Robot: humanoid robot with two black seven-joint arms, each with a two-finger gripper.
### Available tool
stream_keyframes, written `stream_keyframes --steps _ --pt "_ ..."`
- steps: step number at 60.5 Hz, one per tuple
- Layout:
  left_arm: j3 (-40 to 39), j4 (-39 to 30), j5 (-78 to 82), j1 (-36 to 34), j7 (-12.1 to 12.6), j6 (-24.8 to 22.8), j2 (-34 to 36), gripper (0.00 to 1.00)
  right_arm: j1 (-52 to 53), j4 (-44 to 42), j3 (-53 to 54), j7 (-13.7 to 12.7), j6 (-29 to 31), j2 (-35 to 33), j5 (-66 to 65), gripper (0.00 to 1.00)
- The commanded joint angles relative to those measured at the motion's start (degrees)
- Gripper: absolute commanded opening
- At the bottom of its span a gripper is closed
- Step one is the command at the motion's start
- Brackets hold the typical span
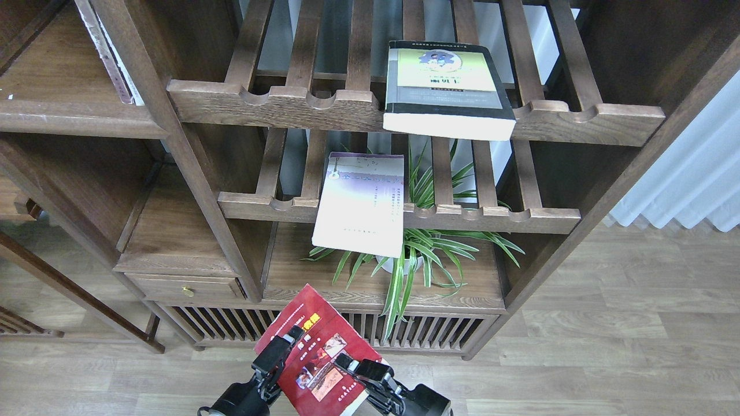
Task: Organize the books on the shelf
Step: 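Bring the red book down and grasp it with the left gripper too, then carry the red book with the left gripper toward the side shelf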
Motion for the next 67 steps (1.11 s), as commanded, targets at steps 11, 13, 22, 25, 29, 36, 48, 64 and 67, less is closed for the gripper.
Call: stream_keyframes --steps 11,13,22,25,29,36,48,64,67 --pt "0.11 -0.01 -1.71 -0.22 -0.28 0.0 0.0 0.53 0.0 -0.35 0.26 0.04 0.0 -0.15 0.13 0.06" --pt "0.11 -0.01 -1.89 -0.22 -0.19 0.0 0.0 0.49 0.0 -0.44 0.26 0.04 0.0 -0.15 0.13 0.06" --pt "0.46 -0.01 -2.24 -0.22 -0.02 0.0 0.0 0.15 0.08 -1.41 0.79 0.12 0.0 -0.15 0.22 0.06" --pt "0.81 -0.01 -2.24 -0.39 0.07 0.0 0.0 0.11 0.17 -1.58 0.87 0.21 0.0 -0.23 0.39 0.06" --pt "1.26 -0.01 -2.24 -0.48 0.07 0.0 0.35 0.09 0.17 -1.76 0.96 0.3 0.0 -0.32 0.57 0.06" --pt "1.96 -0.01 -2.24 -0.48 0.51 0.0 2.01 0.07 0.69 -2.98 1.14 0.65 0.0 -0.5 0.75 0.06" --pt "1.96 -0.01 -2.15 -0.57 0.51 0.0 4.21 0.06 0.7 -3.95 2.54 0.74 0.0 -0.5 0.75 0.07" --pt "0.9 -0.1 -2.24 -0.48 -0.19 0.0 4.74 0.06 0.79 -4.04 2.54 0.12 0.0 -1.11 -1.45 0.71" --pt "0.64 -0.1 -2.24 -0.48 -0.28 0.0 4.66 0.06 0.7 -4.13 2.54 0.12 0.0 -1.55 -1.98 0.79"
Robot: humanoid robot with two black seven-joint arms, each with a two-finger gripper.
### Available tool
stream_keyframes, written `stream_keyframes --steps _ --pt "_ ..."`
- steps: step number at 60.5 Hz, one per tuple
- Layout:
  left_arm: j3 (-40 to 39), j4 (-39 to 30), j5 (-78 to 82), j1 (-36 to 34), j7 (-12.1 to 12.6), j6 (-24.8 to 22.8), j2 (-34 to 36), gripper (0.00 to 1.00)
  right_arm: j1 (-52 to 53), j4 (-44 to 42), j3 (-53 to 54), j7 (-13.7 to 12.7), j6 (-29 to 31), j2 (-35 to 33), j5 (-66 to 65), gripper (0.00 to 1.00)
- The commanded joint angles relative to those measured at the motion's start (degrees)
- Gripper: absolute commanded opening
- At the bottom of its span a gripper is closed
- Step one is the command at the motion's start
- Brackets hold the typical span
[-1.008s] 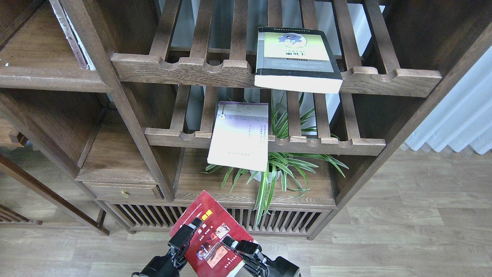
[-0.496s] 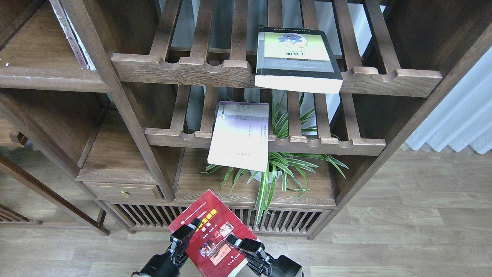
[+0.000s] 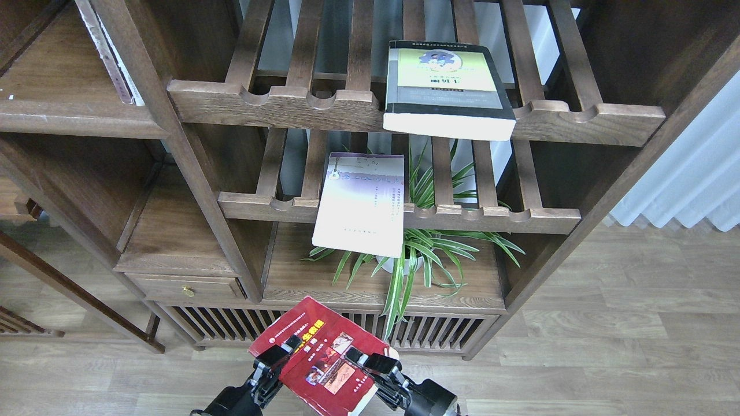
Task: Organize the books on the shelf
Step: 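Carry the red book with the left gripper toward the side shelf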
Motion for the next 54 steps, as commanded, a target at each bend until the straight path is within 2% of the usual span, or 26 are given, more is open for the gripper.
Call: stream_keyframes --steps 1,5,10,17,25,44,54 --pt "-0.02 -0.17 -0.03 0.03 -0.18 -0.11 -0.32 0.06 -0.16 0.03 -0.21 -0.27 0.0 -0.7 -1.32 0.8" --pt "-0.29 -0.35 -0.03 0.03 -0.18 -0.11 -0.32 0.06 -0.16 0.11 -0.21 -0.27 0.0 -0.87 -1.67 0.86" --pt "-0.9 -0.7 -0.03 0.03 -0.09 -0.11 -0.05 0.05 -0.16 0.03 -0.21 -0.09 0.0 -0.87 -1.85 0.99" --pt "-1.43 -0.96 -0.03 0.03 0.09 -0.11 1.97 0.05 -0.34 0.03 -0.21 0.17 0.0 -1.05 -1.85 0.99" --pt "-3.18 -3.07 -0.03 0.64 0.09 -0.11 8.82 0.05 -0.34 -0.33 -0.21 0.34 0.0 -1.05 -1.85 0.99" --pt "-12.93 -20.73 0.14 9.25 0.7 -0.11 23.84 0.06 -0.6 -2.44 -0.38 0.34 0.0 -0.61 -1.85 0.99" --pt "-20.85 -24.25 0.32 12.94 0.96 -0.11 27.28 0.06 -0.78 -2.87 -0.56 0.08 0.0 -0.96 -1.94 0.99"
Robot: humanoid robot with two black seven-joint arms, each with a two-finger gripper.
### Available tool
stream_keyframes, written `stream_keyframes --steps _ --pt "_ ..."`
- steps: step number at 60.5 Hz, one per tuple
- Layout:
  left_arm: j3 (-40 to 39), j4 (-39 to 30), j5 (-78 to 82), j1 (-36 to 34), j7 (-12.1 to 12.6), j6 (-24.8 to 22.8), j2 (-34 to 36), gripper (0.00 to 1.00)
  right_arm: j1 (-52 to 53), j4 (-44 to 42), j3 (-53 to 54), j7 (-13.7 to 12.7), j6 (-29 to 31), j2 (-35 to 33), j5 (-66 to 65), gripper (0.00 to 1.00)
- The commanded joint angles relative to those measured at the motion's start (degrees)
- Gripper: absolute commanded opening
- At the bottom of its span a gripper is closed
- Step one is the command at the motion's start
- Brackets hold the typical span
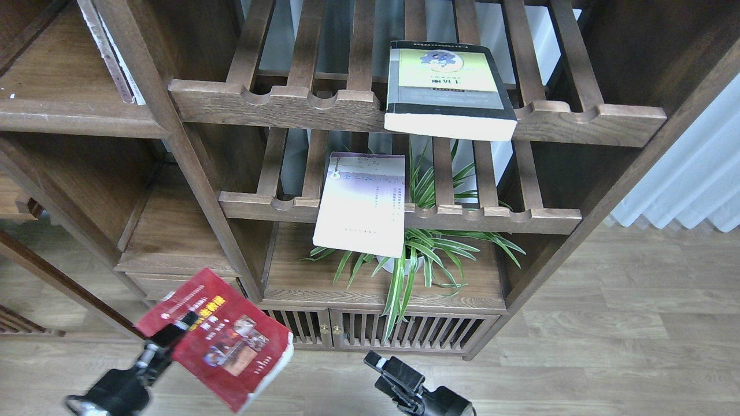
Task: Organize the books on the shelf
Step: 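Carry the red book with the left gripper toward the side shelf, then insert the red book upright into the side shelf with the left gripper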
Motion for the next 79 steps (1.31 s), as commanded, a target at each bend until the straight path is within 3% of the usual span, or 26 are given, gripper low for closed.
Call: stream_keyframes --steps 1,16,21,30,39,50,71,79 --pt "-6.5 -2.75 0.18 2.64 0.36 0.01 2.62 0.06 -0.09 -0.52 -0.17 -0.26 0.0 -0.3 0.01 0.99" --pt "-19.6 -10.22 0.27 4.93 1.77 0.01 7.55 0.06 -0.53 -0.96 -0.35 -0.44 0.0 -0.21 -0.08 0.99" --pt "-27.42 -11.36 0.36 4.93 5.37 0.01 9.39 0.06 -0.53 -1.22 -0.35 -0.53 0.0 -0.12 -0.08 0.99" --pt "-33.66 -11.28 0.62 4.84 11.52 0.01 10.45 0.06 -0.61 -1.22 -0.35 -0.53 0.0 0.14 -0.08 0.99" --pt "-38.94 -11.19 1.15 4.67 15.13 0.01 11.68 0.06 -1.49 -1.92 -0.35 -0.53 0.0 0.41 -0.08 0.99" --pt "-46.15 -10.49 4.75 2.91 15.48 0.01 13.0 0.06 -2.11 -2.01 -0.35 -0.53 0.0 0.49 -0.08 0.99" --pt "-48.09 -5.83 19.52 -12.82 15.75 0.01 11.33 0.06 -2.19 -2.01 0.09 -0.53 0.0 0.76 -0.08 0.99" --pt "-48.44 -4.6 25.67 -20.29 17.42 0.01 9.75 0.06 -2.28 -1.92 0.09 -0.53 0.0 0.76 0.01 0.99"
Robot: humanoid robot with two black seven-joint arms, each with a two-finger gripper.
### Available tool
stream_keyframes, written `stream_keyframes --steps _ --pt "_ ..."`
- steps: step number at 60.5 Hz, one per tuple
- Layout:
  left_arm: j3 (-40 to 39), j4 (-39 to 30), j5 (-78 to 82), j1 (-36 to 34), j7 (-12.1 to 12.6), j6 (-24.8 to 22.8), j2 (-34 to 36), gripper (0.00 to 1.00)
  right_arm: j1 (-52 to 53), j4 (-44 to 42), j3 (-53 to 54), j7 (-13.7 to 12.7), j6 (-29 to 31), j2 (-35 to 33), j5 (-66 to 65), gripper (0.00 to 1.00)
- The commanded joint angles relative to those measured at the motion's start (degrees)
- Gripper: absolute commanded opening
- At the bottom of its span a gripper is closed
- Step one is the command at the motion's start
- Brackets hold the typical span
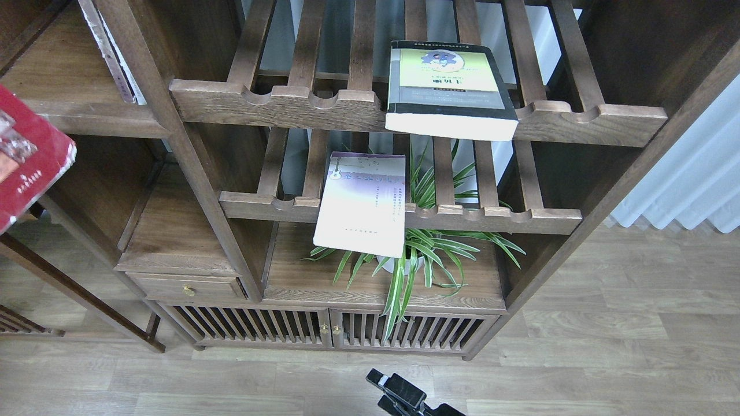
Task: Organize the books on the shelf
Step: 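Insert the red book upright into the side shelf with the left gripper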
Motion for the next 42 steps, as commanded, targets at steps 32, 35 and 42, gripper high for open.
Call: stream_keyframes --steps 32,35,42 --pt "2.08 6.71 22.15 -29.43 2.36 0.01 -1.34 0.06 -0.56 0.09 0.0 0.09 0.0 0.08 0.04 0.99" --pt "3.31 8.73 23.29 -31.97 2.36 0.01 -2.31 0.06 -0.56 0.09 0.0 0.09 0.0 0.08 0.04 0.99" --pt "6.38 11.37 25.75 -36.37 2.27 0.01 -4.33 0.06 -0.74 0.17 0.0 0.17 0.0 0.08 0.04 0.99"
